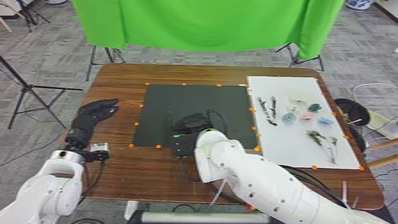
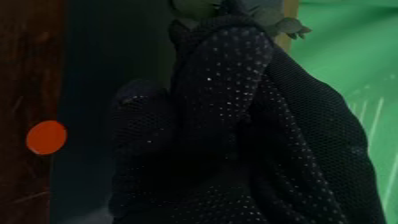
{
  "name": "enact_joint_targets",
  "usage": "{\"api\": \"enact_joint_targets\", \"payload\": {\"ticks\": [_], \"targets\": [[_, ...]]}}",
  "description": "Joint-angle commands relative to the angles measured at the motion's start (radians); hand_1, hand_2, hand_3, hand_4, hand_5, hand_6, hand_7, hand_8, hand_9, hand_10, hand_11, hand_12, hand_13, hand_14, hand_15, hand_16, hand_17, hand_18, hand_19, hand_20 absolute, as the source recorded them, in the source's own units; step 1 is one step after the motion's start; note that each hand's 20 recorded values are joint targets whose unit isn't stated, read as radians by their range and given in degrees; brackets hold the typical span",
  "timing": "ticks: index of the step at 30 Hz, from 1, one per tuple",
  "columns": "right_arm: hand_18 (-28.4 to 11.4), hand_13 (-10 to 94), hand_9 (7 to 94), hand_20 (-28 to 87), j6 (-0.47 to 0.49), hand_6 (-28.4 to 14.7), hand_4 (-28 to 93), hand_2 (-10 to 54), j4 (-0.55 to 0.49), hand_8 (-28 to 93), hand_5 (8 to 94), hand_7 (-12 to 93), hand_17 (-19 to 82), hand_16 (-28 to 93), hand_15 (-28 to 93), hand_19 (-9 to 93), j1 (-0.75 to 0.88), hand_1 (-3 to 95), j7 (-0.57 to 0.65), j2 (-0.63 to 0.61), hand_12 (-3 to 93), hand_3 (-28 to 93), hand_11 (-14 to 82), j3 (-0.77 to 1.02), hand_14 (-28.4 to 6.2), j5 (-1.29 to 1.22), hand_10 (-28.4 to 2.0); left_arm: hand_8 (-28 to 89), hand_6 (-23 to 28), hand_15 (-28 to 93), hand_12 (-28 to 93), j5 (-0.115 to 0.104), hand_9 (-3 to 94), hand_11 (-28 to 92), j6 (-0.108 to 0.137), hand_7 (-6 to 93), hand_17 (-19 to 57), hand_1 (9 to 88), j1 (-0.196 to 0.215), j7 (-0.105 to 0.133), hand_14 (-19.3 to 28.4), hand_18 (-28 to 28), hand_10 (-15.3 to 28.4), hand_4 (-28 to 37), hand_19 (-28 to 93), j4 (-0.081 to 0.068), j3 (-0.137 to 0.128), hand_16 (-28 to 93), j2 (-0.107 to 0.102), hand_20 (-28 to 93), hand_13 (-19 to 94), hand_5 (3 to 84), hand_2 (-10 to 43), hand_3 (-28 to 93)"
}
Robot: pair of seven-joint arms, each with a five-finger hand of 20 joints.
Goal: Arrange flowers
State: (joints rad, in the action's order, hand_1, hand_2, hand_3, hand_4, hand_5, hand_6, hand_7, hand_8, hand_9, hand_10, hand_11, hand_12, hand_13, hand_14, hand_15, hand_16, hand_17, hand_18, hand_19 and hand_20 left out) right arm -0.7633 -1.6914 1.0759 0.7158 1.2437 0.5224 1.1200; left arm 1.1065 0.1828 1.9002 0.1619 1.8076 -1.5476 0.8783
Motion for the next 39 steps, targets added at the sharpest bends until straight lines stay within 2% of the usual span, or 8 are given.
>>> {"api": "enact_joint_targets", "payload": {"ticks": [1,4,9,18,30,31,32,39], "targets": [[-3.9,94,93.7,31,-0.011,-4.9,-2,-9.5,0.003,1,71.4,51,78,14,47,74,-0.010,65.0,-0.030,0.015,36.4,57,16.8,0.002,-3.1,-0.043,-12.9,-9,1.5,16,13,-0.003,46.2,22,-0.010,19.7,6.6,32.9,-0.015,0.007,13.8,10.3,12.0,-20.5,9,-0.014,0.023,1,0.014,18,35,46.5,-9.5,67],[-3.7,94,93.7,30,0.014,-4.8,-3,-9.5,0.003,1,71.3,51,78,15,47,74,-0.008,65.3,-0.045,0.014,36.0,57,16.4,0.004,-3.3,-0.068,-13.1,-9,1.5,16,13,-0.011,46.2,22,-0.011,19.6,6.6,32.9,-0.018,0.012,13.8,10.3,11.9,-20.5,9,-0.015,0.025,1,0.014,18,35,46.5,-9.5,67],[-3.6,94,93.5,27,0.048,-4.1,-5,-9.5,-0.005,1,70.9,51,77,15,44,74,-0.002,65.5,-0.066,0.005,33.3,57,13.1,0.010,-3.4,-0.116,-12.7,-9,1.5,16,13,-0.013,46.3,22,-0.016,19.6,6.6,32.8,-0.034,0.014,13.8,10.3,11.9,-20.5,9,-0.022,0.038,1,0.017,18,35,46.4,-9.5,67],[-3.4,94,93.1,24,0.078,-3.2,-9,-9.5,-0.003,0,69.4,49,75,17,38,72,0.005,66.7,-0.077,0.001,29.7,54,5.8,0.009,-3.1,-0.135,-12.2,-9,1.6,16,13,-0.011,46.3,22,-0.018,19.5,6.7,32.9,-0.037,0.018,13.7,10.3,11.9,-20.6,9,-0.021,0.041,1,0.018,18,35,46.4,-9.5,67],[-3.8,94,91.2,25,0.113,-2.6,-9,-9.5,0.004,0,68.8,46,74,17,35,72,0.004,63.8,-0.063,-0.009,29.9,57,4.7,-0.001,-3.3,-0.113,-11.0,-9,1.6,16,13,-0.011,46.3,22,-0.021,19.5,6.6,32.9,-0.039,0.020,13.9,10.3,12.0,-20.5,9,-0.023,0.043,1,0.023,18,35,46.4,-9.5,67],[-3.8,94,90.7,25,0.114,-2.6,-9,-9.5,0.005,0,69.0,46,74,18,35,72,0.005,63.4,-0.059,-0.007,30.2,57,4.8,-0.001,-3.3,-0.110,-10.6,-9,1.6,16,13,-0.011,46.3,22,-0.019,19.5,6.6,32.9,-0.029,0.020,13.9,10.3,12.0,-20.5,9,-0.018,0.037,1,0.024,18,35,46.4,-9.5,67],[-3.8,94,90.3,25,0.121,-2.6,-9,-9.5,0.005,0,68.9,46,74,18,35,71,0.006,63.0,-0.057,-0.010,30.6,58,4.9,0.003,-3.3,-0.108,-10.5,-9,1.6,16,13,-0.010,46.3,22,-0.022,19.4,6.6,32.9,-0.037,0.020,13.9,10.3,12.0,-20.5,9,-0.022,0.042,1,0.024,18,35,46.5,-9.5,68],[-3.8,94,87.4,25,0.149,-2.1,-9,-9.5,0.006,2,67.7,42,74,19,33,71,0.006,60.1,-0.049,-0.014,31.2,59,5.0,0.006,-3.3,-0.102,-10.9,-9,1.5,16,13,-0.010,46.1,22,-0.021,19.6,6.6,33.0,-0.025,0.019,13.9,10.3,11.8,-20.4,9,-0.018,0.034,1,0.029,18,35,46.5,-9.5,67]]}}
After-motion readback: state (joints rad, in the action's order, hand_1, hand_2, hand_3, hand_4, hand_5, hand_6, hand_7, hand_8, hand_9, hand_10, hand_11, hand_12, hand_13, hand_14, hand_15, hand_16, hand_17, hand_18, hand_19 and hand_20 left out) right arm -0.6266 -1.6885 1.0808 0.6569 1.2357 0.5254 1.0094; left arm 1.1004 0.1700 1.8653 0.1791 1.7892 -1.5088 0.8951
